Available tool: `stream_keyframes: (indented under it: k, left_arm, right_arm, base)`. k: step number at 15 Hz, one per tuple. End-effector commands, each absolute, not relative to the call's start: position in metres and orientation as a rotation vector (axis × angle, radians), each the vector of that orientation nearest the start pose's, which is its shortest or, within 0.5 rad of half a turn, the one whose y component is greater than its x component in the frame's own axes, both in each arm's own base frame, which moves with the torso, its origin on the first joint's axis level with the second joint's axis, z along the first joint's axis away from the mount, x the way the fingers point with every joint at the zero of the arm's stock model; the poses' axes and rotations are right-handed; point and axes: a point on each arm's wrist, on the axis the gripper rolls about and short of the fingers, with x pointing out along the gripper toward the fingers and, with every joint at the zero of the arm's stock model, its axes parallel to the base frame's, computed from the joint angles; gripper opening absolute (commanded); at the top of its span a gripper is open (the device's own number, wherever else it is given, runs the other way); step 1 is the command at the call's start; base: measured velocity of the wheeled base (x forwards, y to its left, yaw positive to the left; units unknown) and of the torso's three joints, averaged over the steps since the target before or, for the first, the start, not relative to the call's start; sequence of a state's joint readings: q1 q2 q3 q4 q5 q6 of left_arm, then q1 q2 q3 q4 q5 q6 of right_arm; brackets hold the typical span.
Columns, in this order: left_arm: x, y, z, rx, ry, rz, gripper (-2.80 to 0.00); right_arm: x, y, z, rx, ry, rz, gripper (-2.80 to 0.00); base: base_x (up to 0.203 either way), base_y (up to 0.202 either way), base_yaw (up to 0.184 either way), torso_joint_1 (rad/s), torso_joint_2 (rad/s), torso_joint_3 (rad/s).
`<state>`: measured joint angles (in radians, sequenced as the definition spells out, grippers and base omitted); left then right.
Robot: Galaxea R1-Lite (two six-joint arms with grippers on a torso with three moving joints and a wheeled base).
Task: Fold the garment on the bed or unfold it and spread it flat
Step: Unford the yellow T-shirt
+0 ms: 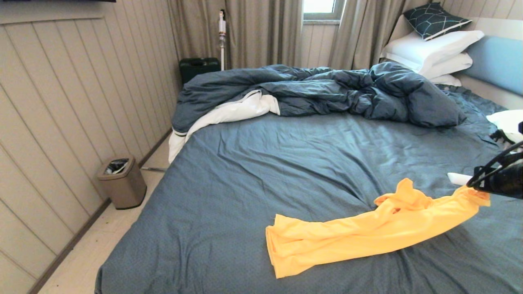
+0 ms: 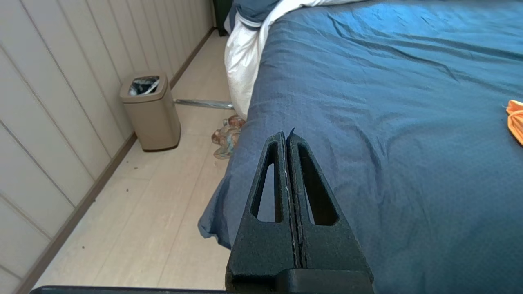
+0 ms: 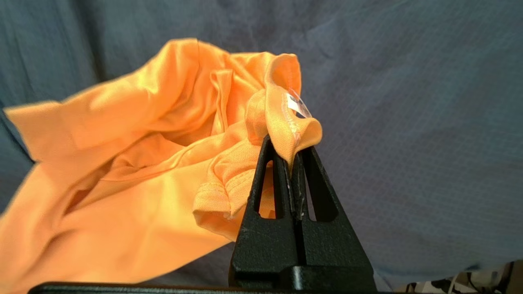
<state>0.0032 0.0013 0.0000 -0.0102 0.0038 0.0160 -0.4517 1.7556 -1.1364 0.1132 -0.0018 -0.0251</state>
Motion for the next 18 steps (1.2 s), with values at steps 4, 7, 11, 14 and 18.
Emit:
stream_keyframes:
  k: [4, 7, 11, 14, 18]
  left_arm:
    - [-0.023, 0.000, 0.077, 0.015, -0.009, 0.008, -2.80]
    - [-0.023, 0.000, 0.077, 0.015, -0.009, 0.008, -2.80]
    - [-0.023, 0.000, 0.077, 0.015, -0.012, 0.008, -2.80]
    - [-0.023, 0.000, 0.077, 0.015, -0.012, 0.008, -2.80]
    - [-0.023, 0.000, 0.077, 0.015, -0.012, 0.008, -2.80]
  right_arm:
    - [0.257, -0.123, 0.173, 0.127, 0.727, -0.387, 0.00]
    - [0.228, -0.127, 0.181, 0.158, 0.688, -0.372, 0.00]
    - [0.189, -0.119, 0.207, 0.151, 0.569, -0.339, 0.00]
    - [0.157, -0.097, 0.234, 0.112, 0.436, -0.307, 0.00]
    - [0.130, -0.066, 0.249, 0.124, 0.392, -0.209, 0.00]
  base:
    - [0.000, 0.000, 0.000, 0.000, 0.00, 0.000]
    - [0.000, 0.000, 0.000, 0.000, 0.00, 0.000]
    - [0.000, 0.000, 0.000, 0.000, 0.00, 0.000]
    - [0.000, 0.000, 0.000, 0.000, 0.00, 0.000]
    - [0.000, 0.000, 0.000, 0.000, 0.00, 0.000]
